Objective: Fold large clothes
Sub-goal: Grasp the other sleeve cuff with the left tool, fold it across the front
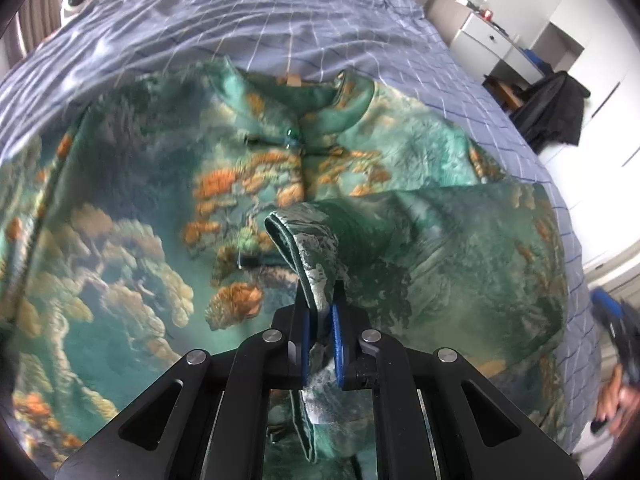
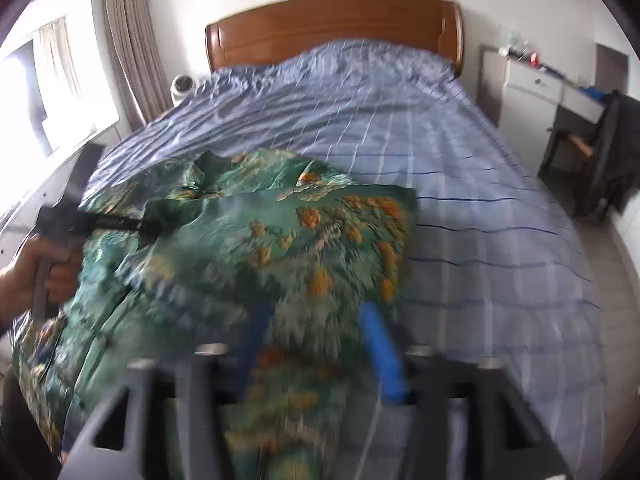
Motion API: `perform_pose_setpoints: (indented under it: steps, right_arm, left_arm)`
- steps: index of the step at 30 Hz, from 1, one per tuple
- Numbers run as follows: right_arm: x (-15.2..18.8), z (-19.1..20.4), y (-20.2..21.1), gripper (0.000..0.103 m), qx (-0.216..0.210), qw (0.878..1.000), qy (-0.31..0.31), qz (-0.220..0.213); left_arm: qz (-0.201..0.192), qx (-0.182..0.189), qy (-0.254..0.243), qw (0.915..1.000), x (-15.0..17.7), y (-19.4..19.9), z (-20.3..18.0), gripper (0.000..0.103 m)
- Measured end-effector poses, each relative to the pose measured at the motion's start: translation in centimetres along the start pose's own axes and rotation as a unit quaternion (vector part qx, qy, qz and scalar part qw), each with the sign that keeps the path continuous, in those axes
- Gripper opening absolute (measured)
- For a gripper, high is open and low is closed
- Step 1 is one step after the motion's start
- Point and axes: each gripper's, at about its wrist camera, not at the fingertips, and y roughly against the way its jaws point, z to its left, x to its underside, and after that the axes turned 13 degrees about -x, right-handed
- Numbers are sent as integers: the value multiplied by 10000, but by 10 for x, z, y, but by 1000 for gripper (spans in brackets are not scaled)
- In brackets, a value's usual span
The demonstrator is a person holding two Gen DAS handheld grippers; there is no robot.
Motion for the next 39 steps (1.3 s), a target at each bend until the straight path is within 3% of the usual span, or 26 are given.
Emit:
perform_pose_setpoints:
  steps: [2, 9, 16, 24, 34, 39]
  right_arm:
    - [-20, -11, -30, 19, -36, 9998, -159, 149]
    - [-75, -39, -88, 19, 58, 9978, -642, -135]
    - [-69, -73, -155, 16, -4, 9899, -1315, 522]
    - [-55, -61, -134, 16, -51, 9903, -1250, 602]
    - [22, -29, -68, 16, -199, 9910, -1005, 857]
    - [33, -24, -80, 16, 64, 9915, -871, 963]
  left_arm:
    - [-1, 18, 4, 10000, 3, -4, 1, 8]
    - [-121, 0, -67, 9999, 14, -10, 0, 10]
    - [-142, 119, 56, 9998, 16, -17, 4, 13]
    - [-181, 84, 52, 9998, 18, -19, 4, 14]
    - [-256, -161, -129, 9995, 19, -19, -3, 15]
    - [-291, -330, -124, 9990, 19, -20, -7, 16]
